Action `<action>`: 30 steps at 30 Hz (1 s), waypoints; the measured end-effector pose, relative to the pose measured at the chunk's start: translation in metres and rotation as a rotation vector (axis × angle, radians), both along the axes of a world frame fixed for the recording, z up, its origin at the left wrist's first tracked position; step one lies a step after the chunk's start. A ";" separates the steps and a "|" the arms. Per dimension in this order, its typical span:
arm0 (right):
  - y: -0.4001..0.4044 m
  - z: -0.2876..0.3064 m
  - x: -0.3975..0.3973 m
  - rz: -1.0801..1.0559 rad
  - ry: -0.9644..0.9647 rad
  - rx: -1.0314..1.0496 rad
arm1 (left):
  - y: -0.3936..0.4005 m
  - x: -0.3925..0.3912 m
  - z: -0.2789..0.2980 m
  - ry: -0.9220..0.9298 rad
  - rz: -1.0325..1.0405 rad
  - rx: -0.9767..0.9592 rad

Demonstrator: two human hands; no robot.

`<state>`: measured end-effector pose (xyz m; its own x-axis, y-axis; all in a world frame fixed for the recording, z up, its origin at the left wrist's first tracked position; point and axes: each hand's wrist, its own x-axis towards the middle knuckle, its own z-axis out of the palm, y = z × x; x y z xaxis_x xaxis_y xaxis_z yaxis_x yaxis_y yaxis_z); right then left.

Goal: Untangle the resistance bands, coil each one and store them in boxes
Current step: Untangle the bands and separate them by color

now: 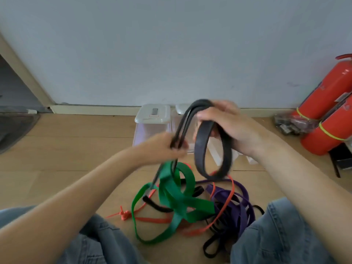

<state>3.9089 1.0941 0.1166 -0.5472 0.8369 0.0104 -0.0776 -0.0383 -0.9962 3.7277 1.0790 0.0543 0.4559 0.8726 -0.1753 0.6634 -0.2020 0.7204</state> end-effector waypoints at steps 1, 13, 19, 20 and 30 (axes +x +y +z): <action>0.002 0.004 0.002 -0.037 0.085 0.028 | -0.003 0.003 -0.014 0.127 -0.069 -0.073; 0.018 -0.012 0.048 0.259 -1.468 0.215 | -0.003 -0.006 0.058 -0.019 -0.004 0.053; 0.001 -0.017 0.025 0.396 -0.662 0.125 | -0.001 0.001 0.058 -0.056 0.001 -0.054; -0.001 -0.019 0.018 0.368 -0.594 0.100 | -0.001 -0.001 0.057 -0.047 0.006 -0.070; -0.007 -0.015 -0.009 0.107 -0.406 0.127 | 0.005 -0.007 0.015 0.014 0.024 -0.035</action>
<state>3.8996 1.0873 0.1012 -0.6114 0.7814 -0.1248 0.3195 0.0994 -0.9424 3.7205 1.0838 0.0692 0.4319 0.8765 -0.2124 0.6782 -0.1604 0.7172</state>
